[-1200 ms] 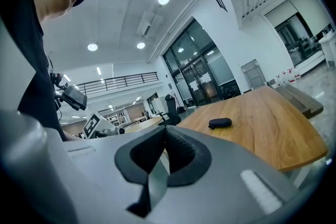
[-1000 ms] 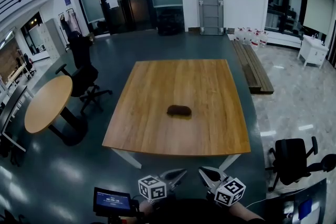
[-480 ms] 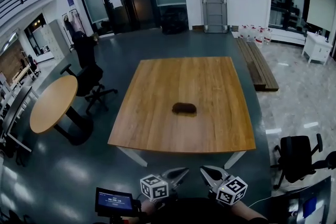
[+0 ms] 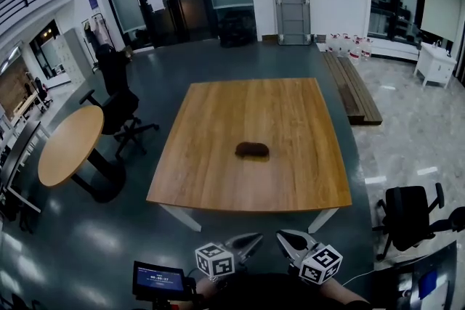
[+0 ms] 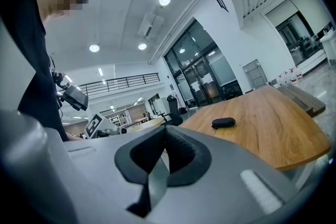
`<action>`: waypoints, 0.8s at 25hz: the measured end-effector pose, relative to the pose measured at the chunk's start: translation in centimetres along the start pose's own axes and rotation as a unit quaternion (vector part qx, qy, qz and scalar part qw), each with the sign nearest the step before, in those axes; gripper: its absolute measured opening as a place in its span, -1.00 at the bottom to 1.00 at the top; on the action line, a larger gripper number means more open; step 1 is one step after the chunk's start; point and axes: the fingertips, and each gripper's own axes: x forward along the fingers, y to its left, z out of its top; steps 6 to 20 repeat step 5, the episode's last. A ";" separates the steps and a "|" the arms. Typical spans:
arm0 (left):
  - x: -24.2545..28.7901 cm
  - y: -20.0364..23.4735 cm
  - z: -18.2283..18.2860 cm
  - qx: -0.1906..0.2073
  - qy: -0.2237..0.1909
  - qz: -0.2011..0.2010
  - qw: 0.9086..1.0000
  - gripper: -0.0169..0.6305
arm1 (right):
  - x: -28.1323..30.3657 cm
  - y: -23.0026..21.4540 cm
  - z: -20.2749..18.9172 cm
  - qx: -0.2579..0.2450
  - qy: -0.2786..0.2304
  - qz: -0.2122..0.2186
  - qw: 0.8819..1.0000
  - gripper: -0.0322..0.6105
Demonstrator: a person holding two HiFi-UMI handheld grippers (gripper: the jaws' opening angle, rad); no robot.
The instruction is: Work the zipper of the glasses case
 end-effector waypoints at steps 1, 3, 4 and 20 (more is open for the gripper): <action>0.1 0.0 0.0 0.000 0.000 0.000 1.000 -0.95 | 0.0 -0.1 0.0 0.000 0.001 -0.001 1.000 -0.89; 0.3 0.1 0.1 0.000 0.000 -0.001 1.000 -0.95 | 0.0 -0.3 0.1 -0.002 0.002 -0.001 1.000 -0.89; 0.5 0.2 0.1 0.000 0.001 -0.001 1.000 -0.95 | 0.0 -0.4 0.1 -0.003 0.002 -0.001 1.000 -0.89; 0.6 0.3 0.2 0.001 0.001 -0.002 1.000 -0.95 | 0.0 -0.5 0.1 -0.004 0.002 -0.002 1.000 -0.89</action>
